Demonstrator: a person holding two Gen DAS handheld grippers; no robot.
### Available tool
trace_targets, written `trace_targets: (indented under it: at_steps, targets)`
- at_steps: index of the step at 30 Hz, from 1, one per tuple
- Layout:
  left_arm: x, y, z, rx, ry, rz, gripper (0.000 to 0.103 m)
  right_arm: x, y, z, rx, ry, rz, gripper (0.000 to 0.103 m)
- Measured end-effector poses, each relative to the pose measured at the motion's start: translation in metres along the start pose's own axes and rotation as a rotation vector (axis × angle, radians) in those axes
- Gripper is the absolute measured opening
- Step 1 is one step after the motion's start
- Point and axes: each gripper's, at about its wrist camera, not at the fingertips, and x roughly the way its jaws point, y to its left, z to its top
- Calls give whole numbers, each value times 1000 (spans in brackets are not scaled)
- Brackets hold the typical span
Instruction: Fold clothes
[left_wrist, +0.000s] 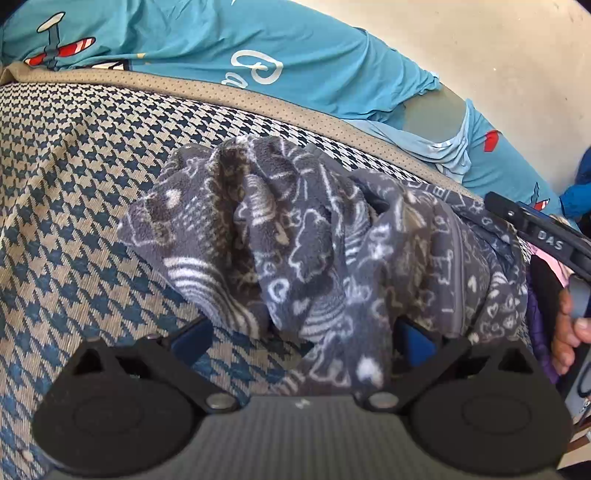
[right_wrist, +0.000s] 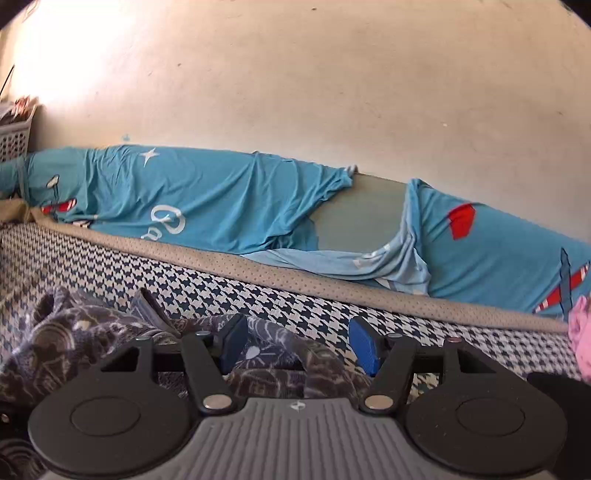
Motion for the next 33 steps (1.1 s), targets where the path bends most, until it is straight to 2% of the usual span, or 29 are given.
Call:
trace_targets:
  at_steps: [9,14,18,19,21,22,23,27,33]
  targets:
    - [6,1,5,-24,33,-25,103,32,7,5,-99,57,49,60]
    - [12,2,8,-46,55,-45,103,54,9,2,-161,144,61,60]
    - [14,2,11,-44,60,-49,103,69,5,-4,-148,197,66,59]
    - [15,1,12,-42,61,-50,103,72,6,-5,-147,203,68,55]
    - [20,-4,15,-38,64,-51,103,77,7,-7,-144,223,57,37]
    - [21,-5,17,-38,65,-52,103,79,8,-9,-143,234,53,20]
    - [21,-5,18,-38,66,-53,103,82,9,-10,-143,252,52,11]
    - [20,-5,21,-37,64,-54,103,80,9,-13,-116,241,41,6]
    - [13,-7,22,-8,43,-37,103,50,-11,6,26,61,-56,5]
